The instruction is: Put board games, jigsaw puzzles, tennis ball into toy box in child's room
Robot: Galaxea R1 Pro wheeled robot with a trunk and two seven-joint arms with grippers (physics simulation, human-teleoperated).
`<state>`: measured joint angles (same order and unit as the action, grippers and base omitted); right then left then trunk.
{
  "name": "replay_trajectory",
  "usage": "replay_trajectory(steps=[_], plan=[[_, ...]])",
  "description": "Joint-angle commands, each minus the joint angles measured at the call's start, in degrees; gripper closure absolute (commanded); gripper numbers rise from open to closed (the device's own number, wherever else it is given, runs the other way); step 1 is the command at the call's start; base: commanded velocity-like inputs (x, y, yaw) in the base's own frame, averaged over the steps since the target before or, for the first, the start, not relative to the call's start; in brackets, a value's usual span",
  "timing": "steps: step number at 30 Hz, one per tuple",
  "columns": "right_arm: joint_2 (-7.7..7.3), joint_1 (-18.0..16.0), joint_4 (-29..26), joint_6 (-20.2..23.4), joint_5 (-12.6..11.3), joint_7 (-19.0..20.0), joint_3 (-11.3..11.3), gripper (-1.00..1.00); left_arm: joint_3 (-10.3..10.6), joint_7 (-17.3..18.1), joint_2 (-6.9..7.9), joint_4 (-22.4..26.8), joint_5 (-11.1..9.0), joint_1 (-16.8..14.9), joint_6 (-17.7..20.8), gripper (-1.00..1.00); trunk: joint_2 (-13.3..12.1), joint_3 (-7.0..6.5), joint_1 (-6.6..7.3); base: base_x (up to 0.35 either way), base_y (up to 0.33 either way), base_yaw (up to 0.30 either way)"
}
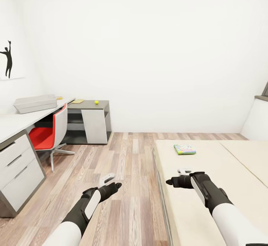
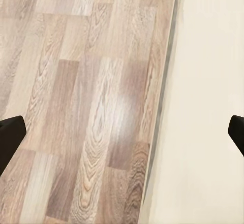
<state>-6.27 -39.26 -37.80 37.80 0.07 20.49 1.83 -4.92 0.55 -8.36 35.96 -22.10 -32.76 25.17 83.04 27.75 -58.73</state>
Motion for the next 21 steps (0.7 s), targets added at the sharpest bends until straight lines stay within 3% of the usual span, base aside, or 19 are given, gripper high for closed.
replay_trajectory(steps=[1,21], plan=[[-0.06,-0.03,-0.08,0.24,0.02,0.13,0.19,-1.00,-0.35,0.06,-0.07,0.08,-0.31,-0.03,0.41,-1.00,0.04,0.07,0.00,0.000,-0.007,0.019],[-0.06,-0.03,-0.08,0.26,0.02,0.14,0.19,-1.00,-0.35,-0.05,-0.07,0.08,-0.27,-0.03,0.41,-1.00,0.04,0.08,0.00,0.000,-0.002,0.005]])
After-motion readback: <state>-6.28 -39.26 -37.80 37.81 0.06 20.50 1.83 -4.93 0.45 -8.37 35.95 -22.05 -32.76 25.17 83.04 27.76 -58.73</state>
